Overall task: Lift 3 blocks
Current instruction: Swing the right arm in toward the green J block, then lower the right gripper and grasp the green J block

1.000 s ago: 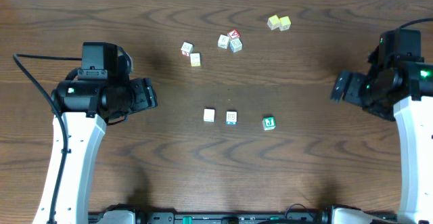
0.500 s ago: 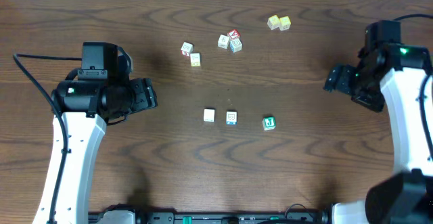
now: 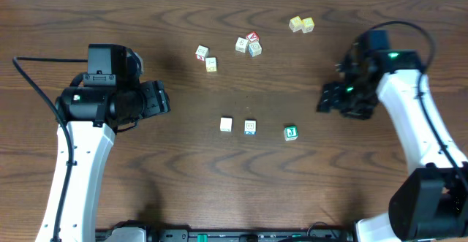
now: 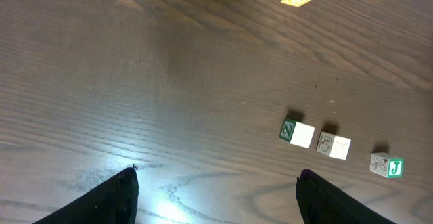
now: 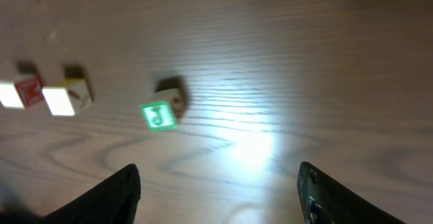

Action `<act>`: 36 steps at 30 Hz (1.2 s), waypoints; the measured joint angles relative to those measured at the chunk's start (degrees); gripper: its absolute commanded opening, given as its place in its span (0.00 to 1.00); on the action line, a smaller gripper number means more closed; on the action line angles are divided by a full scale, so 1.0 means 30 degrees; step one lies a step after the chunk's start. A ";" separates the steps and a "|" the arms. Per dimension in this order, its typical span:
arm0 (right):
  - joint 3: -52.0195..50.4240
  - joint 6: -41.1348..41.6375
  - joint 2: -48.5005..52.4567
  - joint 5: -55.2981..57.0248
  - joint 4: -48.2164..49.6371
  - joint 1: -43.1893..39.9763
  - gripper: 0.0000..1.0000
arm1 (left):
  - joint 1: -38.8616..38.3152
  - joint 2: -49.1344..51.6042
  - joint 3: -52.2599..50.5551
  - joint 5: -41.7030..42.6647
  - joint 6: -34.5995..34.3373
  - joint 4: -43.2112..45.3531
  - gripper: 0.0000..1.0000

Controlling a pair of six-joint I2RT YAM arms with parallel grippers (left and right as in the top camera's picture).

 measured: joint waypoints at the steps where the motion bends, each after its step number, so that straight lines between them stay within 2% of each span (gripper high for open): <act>1: -0.0386 -0.0051 0.0007 -0.0058 0.0437 0.0495 0.72 | 0.0000 0.0000 0.0000 0.0007 0.0000 0.0000 0.75; 5: -0.2025 0.0175 0.0029 0.0124 0.2266 0.2506 0.70 | 0.0000 0.0000 0.0000 0.0007 0.0000 0.0000 0.75; 9: -0.3344 0.0517 0.0036 0.0510 0.3956 0.4124 0.64 | 0.0000 0.0000 0.0000 0.0007 0.0000 0.0000 0.75; 18: -0.3679 0.1690 0.0080 0.4007 0.5384 0.7730 0.62 | 0.0000 0.0000 0.0000 0.0000 0.0000 0.0000 0.75; 26: -0.3687 0.2557 0.1231 0.5406 0.5770 0.8225 0.68 | 0.0000 0.0000 0.0000 0.0000 0.0000 -0.0007 0.75; 31: -0.3701 0.2674 0.2747 0.5559 0.5901 0.8196 0.68 | 0.0000 0.0000 0.0000 0.0007 -0.0007 -0.0124 0.75; 34: -0.3716 0.2659 0.3191 0.5333 0.5952 0.8087 0.58 | 0.0000 0.0000 0.0000 0.0000 0.0000 -0.0175 0.75; 36: -0.3716 0.2725 0.3359 0.5129 0.5974 0.7825 0.47 | 0.0000 0.0000 0.0000 0.0000 -0.0007 -0.0175 0.75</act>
